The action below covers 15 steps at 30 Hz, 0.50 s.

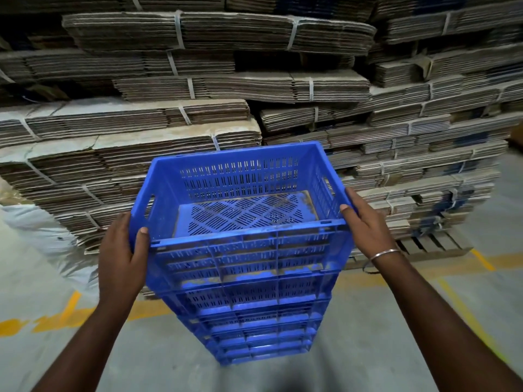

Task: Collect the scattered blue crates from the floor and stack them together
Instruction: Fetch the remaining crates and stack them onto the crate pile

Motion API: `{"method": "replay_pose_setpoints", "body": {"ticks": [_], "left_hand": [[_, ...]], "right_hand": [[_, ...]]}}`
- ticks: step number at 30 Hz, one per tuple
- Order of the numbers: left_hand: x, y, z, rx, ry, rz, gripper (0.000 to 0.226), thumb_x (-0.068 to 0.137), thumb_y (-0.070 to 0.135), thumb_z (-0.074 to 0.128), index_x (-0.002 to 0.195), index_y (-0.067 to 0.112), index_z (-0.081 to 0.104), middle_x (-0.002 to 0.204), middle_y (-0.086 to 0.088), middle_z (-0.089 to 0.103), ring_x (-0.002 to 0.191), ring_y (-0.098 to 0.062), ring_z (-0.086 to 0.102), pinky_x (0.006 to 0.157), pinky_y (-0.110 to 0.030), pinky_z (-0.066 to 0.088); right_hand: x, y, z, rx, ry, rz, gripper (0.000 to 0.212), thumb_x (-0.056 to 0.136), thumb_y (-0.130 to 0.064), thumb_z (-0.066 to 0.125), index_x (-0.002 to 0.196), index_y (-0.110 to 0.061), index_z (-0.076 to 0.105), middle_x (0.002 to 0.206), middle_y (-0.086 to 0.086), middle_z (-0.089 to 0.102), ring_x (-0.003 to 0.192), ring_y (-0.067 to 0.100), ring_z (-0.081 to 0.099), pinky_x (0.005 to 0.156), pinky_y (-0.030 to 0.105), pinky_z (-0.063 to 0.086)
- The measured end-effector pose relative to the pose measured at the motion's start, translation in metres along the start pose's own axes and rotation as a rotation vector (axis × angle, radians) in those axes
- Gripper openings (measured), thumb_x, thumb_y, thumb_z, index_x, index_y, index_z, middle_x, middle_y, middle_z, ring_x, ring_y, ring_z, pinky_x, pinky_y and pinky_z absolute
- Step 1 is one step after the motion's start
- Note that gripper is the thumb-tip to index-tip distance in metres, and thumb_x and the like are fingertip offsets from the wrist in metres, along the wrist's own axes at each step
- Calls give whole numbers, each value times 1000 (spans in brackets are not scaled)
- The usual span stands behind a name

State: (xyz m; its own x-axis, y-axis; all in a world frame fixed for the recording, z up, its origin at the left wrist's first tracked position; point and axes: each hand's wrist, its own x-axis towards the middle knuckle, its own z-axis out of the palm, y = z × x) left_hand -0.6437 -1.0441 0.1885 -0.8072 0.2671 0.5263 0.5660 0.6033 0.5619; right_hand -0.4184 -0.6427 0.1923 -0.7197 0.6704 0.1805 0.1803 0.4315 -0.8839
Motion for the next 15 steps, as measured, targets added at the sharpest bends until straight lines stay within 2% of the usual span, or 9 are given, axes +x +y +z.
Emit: {"method": "replay_pose_setpoints", "body": {"ticks": [1,3,5,8,10,15], "left_hand": [[0,-2,2,86,-13,5,48,101,43,36,135,14,52,135,-12,53,125,-32,46,106,-47,37],[-3,-2,7,231,-45,32,55,101,46,32,135,9,55,145,-17,46,137,-34,36,115,-47,27],[-10,7,11,301,-71,65,56,102,50,27,132,15,60,149,-13,44,143,-33,29,116,-51,24],[-22,26,16,305,-94,0,53,99,58,28,131,29,58,153,0,40,148,-24,19,111,-62,18],[-25,33,16,326,-108,-17,55,96,64,26,131,33,55,154,4,39,149,-21,17,109,-66,15],[-24,31,16,375,-177,-48,63,93,73,19,135,37,49,156,6,34,151,-20,11,111,-70,3]], "right_hand": [[0,0,-1,45,-13,24,50,100,-33,51,148,-30,39,143,-10,49,127,12,50,102,38,46],[-1,0,-4,100,-23,62,50,99,-33,53,147,-32,40,136,-13,52,120,11,54,98,37,47],[-2,0,-4,134,-11,101,46,99,-32,53,144,-30,45,121,-17,58,109,11,58,92,37,48],[-2,4,-3,170,-15,121,33,99,-30,50,131,-30,58,105,-17,64,100,16,62,87,41,51],[-2,6,-2,190,-19,120,29,100,-30,48,126,-29,60,105,-11,65,99,17,62,85,41,51],[-2,10,4,219,10,87,33,101,-28,46,131,-21,58,114,-1,65,104,21,62,82,32,43]]}}
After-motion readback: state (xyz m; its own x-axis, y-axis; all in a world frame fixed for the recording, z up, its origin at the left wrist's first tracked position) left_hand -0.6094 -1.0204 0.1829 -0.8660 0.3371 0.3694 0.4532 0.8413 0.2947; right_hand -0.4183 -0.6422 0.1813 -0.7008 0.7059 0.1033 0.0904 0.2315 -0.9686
